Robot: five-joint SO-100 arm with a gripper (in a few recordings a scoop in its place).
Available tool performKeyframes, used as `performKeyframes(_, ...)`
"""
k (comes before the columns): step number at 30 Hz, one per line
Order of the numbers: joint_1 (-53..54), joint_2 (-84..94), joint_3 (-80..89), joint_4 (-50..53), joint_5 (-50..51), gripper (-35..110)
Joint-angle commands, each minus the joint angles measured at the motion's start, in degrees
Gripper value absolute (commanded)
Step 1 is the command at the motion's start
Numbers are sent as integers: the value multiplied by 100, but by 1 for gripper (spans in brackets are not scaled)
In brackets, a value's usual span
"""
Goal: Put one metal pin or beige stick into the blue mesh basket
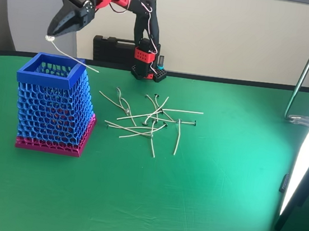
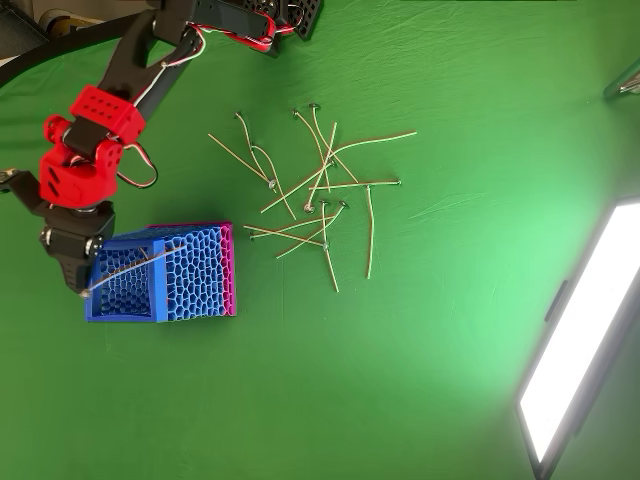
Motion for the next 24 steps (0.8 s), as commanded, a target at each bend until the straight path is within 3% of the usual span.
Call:
performKeyframes(1,-53,44,-105,-149,-44,1)
performKeyframes(7,-62,114,-26,-202,-18,1)
performKeyframes(16,35,229,149,-396,70,24)
performKeyframes(24,79,325,149,-501,185,26)
